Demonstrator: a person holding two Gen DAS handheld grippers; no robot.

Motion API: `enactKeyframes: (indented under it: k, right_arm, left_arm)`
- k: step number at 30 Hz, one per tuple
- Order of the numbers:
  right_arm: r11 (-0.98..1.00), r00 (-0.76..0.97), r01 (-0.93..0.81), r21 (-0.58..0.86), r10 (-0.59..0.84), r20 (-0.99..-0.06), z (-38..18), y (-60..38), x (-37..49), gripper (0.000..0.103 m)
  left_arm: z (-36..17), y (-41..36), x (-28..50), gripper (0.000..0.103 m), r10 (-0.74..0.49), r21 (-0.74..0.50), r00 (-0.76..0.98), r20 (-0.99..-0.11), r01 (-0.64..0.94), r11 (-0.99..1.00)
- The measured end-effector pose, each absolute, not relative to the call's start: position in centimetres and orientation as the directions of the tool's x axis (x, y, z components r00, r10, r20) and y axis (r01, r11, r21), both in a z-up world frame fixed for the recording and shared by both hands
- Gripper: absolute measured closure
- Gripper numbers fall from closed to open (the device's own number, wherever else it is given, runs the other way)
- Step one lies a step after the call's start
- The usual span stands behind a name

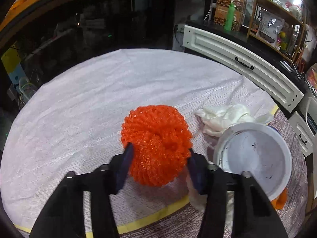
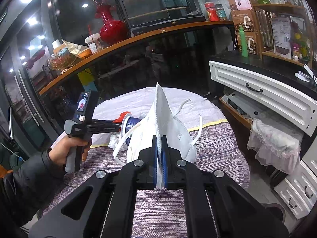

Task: Collect trash
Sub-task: 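Grasp the white face mask with the right gripper while the left gripper grasps the orange net, then carry the mask and orange net to the black bin and release both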

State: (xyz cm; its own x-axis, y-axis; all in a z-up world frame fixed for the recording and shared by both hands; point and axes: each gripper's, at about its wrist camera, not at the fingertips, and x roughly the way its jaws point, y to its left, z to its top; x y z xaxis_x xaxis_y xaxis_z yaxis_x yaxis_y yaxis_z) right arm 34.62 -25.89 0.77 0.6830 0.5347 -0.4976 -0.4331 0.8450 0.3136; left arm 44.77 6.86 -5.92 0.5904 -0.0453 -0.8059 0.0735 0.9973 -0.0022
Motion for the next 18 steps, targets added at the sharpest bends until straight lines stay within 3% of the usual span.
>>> enactKeyframes:
  k: [1, 4, 18]
  right_arm:
    - [0.845, 0.684, -0.433, 0.315, 0.535, -0.496, 0.8, -25.9, 34.6, 0.098]
    - [0.844, 0.691, -0.432, 0.318, 0.536, -0.485, 0.8, -26.1, 34.2, 0.098]
    - [0.848, 0.715, -0.414, 0.331, 0.528, -0.458, -0.2, -28.1, 27.8, 0.098]
  left_arm:
    - [-6.0, 7.0, 44.6, 0.071, -0.043, -0.006, 0.593, -0.804, 0.064, 0.998]
    - [-5.6, 7.8, 43.8, 0.079, -0.045, -0.025, 0.609, -0.792, 0.041, 0.999]
    - [-0.1, 8.4, 31.6, 0.079, -0.045, -0.047, 0.754, -0.656, 0.019, 0.999]
